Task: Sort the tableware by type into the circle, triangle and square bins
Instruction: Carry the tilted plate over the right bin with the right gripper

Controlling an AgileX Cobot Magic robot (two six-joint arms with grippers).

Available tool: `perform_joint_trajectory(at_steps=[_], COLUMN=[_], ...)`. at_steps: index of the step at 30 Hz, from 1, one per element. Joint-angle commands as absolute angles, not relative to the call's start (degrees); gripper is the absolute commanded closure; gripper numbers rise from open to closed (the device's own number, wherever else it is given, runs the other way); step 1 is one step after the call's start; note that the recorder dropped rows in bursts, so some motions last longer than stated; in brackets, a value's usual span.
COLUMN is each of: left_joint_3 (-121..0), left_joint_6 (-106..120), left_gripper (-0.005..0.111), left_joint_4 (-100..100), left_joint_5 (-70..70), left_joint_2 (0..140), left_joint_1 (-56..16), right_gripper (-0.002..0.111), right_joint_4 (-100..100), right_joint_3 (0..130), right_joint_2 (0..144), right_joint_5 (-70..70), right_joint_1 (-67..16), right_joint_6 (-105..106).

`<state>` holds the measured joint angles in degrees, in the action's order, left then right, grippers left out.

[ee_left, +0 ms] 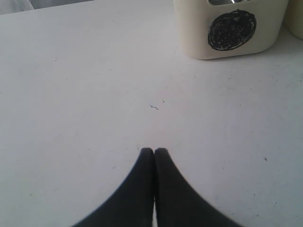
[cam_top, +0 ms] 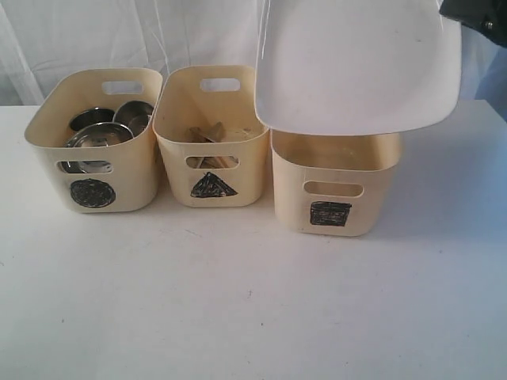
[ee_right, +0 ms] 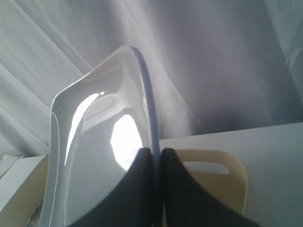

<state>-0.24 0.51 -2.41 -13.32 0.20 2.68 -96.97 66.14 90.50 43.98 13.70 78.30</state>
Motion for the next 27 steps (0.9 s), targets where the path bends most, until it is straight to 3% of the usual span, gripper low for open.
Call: perform_joint_trajectory(at_steps=[1,27], left_joint_3=[0.0,0.0], left_joint_6=[0.5,0.5], left_gripper=[0.107,0.107], left_joint_4=[-2.0,-2.0], left_joint_5=[-13.2,-13.2], left_joint_2=[0.0,0.0], left_joint_1=[2.4,2.4], right_gripper=[0.108,0.108], right_joint_4=[-99.9,-83.7], right_joint_3=[66.9,66.9], right_joint_2=[90.4,90.4], right_joint_5=[41.4,32.9], right_joint_1=[14.4,13.5], right_joint_6=[78.4,82.2])
